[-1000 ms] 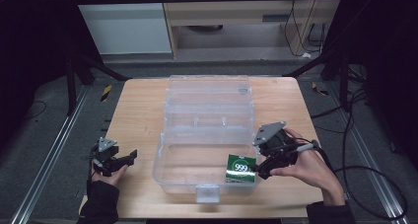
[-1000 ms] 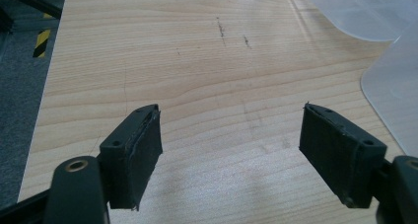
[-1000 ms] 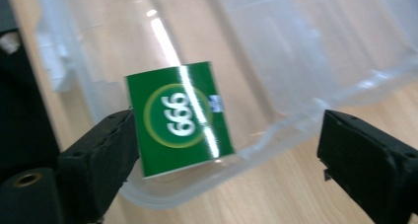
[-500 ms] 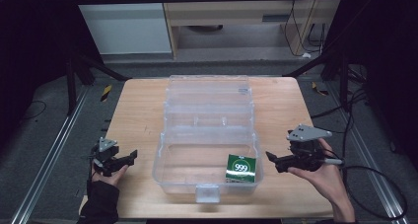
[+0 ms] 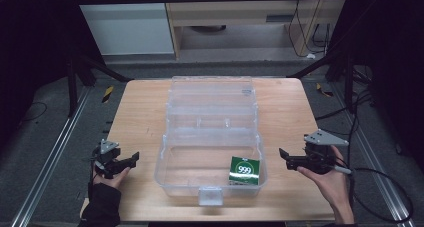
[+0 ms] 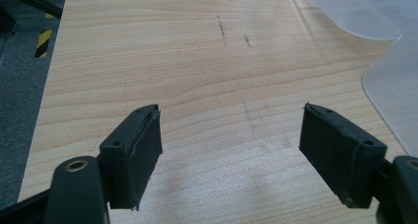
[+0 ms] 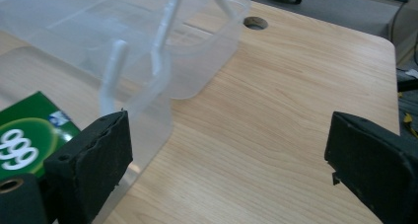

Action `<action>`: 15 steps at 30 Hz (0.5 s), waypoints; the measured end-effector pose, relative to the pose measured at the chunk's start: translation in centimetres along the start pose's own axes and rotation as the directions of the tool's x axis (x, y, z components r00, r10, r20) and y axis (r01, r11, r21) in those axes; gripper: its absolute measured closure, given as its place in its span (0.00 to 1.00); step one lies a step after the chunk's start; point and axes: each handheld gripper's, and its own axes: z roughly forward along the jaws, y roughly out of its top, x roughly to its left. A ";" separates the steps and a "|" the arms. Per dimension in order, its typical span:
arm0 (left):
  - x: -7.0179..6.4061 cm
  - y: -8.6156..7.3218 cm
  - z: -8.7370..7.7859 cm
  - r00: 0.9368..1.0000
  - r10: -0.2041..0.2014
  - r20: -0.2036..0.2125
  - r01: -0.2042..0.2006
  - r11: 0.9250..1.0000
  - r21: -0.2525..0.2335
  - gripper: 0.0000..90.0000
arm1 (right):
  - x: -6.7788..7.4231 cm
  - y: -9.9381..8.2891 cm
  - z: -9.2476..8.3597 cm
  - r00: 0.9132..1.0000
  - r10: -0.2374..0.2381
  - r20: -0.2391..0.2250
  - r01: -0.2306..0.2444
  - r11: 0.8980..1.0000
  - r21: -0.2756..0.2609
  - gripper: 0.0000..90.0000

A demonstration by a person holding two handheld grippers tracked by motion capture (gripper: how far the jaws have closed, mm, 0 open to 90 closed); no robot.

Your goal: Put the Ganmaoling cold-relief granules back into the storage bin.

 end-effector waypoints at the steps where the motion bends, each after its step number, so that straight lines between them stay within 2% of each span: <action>1: 0.0 0.0 0.0 1.000 0.000 0.000 0.000 1.000 0.000 0.26 | -0.2 -0.2 0.1 1.000 0.008 0.004 -0.008 1.000 0.005 0.04; 8: 0.0 0.0 0.1 1.000 0.003 -0.001 -0.003 1.000 0.000 0.26 | -1.2 -1.8 1.0 0.997 0.046 0.058 -0.046 0.999 -0.006 0.04; 15: 0.1 -0.1 0.1 1.000 0.003 -0.004 -0.003 1.000 0.002 0.25 | -2.1 -3.8 2.2 0.990 0.075 0.115 -0.078 0.997 0.023 0.03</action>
